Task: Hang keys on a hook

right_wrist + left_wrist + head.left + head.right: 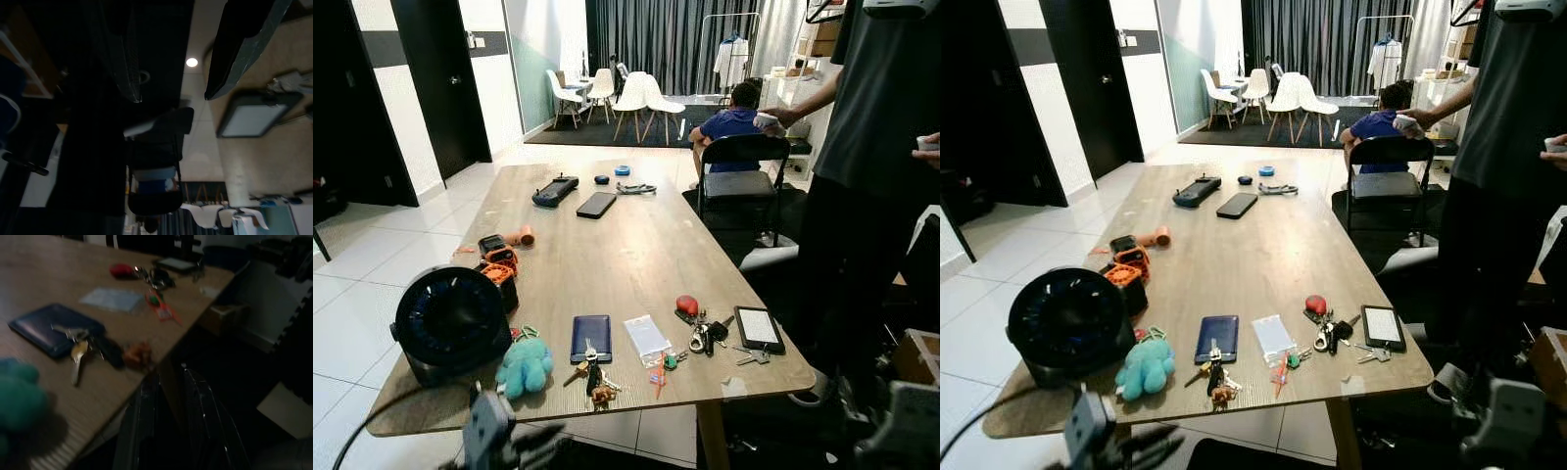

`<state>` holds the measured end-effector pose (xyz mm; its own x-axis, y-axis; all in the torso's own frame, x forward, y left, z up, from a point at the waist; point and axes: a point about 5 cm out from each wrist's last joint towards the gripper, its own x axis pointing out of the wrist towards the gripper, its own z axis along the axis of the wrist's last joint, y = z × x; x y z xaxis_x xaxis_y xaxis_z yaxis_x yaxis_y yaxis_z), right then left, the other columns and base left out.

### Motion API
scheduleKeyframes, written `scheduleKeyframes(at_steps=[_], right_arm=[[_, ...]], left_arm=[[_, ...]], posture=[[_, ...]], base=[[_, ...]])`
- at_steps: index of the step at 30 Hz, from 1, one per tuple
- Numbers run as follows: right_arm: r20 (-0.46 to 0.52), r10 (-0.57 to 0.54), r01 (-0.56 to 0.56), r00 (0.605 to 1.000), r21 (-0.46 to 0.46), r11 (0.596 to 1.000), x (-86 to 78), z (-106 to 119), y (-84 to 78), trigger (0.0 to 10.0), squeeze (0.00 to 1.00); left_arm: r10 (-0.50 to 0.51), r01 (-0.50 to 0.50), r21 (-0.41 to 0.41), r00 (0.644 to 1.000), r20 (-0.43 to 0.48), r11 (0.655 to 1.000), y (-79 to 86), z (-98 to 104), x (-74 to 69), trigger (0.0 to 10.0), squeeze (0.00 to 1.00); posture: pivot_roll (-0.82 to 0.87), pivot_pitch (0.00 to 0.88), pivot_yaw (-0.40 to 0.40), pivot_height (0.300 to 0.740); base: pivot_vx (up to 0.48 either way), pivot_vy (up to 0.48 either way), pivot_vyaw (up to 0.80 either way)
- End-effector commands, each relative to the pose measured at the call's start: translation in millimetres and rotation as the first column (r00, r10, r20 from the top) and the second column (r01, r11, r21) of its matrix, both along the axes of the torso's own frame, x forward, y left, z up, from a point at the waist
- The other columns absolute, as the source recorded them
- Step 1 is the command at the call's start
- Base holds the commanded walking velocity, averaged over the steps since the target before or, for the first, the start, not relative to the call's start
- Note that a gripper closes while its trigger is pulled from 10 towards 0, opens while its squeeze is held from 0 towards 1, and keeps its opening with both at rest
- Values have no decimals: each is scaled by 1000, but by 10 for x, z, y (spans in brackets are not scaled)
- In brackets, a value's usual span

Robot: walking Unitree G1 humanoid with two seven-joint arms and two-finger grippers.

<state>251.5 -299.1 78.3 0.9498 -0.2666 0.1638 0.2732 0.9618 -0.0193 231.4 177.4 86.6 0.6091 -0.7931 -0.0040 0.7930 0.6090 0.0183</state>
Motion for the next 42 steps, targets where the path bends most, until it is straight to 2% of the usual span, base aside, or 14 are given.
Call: scheduleKeyframes(at_steps=[1,6,12,13,14,15,18,25,30,38,39,40,41,42], right_arm=[[-10,30,-30,999,5,1000,49,13,65,10000,0],[-30,103,-104,994,-42,994,161,81,200,10000,0],[-39,205,-207,978,-51,977,291,159,414,10000,0],[-44,280,-282,959,-59,958,328,180,550,10000,0],[-44,280,-282,959,-59,958,328,180,550,10000,0],[-53,407,-410,912,-76,909,369,218,793,10000,0],[-58,494,-497,867,-86,863,398,239,995,10000,0],[-54,502,-505,863,-73,860,504,258,1125,10000,0],[-72,558,-562,827,-58,825,639,259,1363,10000,0],[-108,621,-626,776,-15,780,749,225,1584,10000,31],[-118,640,-645,760,-14,764,760,217,1633,10000,290],[-118,640,-645,760,-14,764,760,217,1633,10000,290],[-128,657,-664,743,-9,748,766,201,1685,10000,647],[-135,678,-684,723,-2,730,768,187,1739,10000,902]], left_arm=[[26,-26,-26,1000,2,999,-33,49,46,10000,0],[68,-66,-60,997,33,996,-106,174,193,10000,0],[74,-76,17,993,87,997,-150,215,293,10000,0],[74,-75,6,993,91,997,-176,233,306,10000,0],[74,-75,6,993,91,997,-176,233,306,10000,0],[69,-67,-23,993,98,997,-223,273,327,10000,0],[73,-68,-47,991,108,997,-269,327,367,10000,0],[101,-92,-62,984,145,994,-346,405,470,10000,0],[98,-90,-52,982,159,995,-397,400,502,10000,0],[97,-90,-51,983,157,995,-426,380,514,10000,0],[94,-87,-49,983,156,995,-434,374,511,10000,0],[94,-87,-49,983,156,995,-434,374,511,10000,0],[90,-84,-47,984,155,995,-439,371,507,10000,0],[88,-81,-48,984,155,996,-442,372,501,10000,0]], posture=[[30,46,33,740],[27,47,32,740],[26,46,32,740],[24,46,34,740],[24,46,34,740],[24,43,33,740],[23,41,32,740],[21,33,35,740],[18,29,38,740],[28,39,35,740],[33,44,32,740],[33,44,32,740],[35,51,31,740],[38,53,29,740]], base=[[0,0,0],[0,0,0],[0,0,0],[0,0,0],[0,0,0],[0,0,0],[0,0,0],[0,0,0],[0,0,0],[0,0,0],[0,0,0],[0,0,0],[0,0,0],[0,0,0]])
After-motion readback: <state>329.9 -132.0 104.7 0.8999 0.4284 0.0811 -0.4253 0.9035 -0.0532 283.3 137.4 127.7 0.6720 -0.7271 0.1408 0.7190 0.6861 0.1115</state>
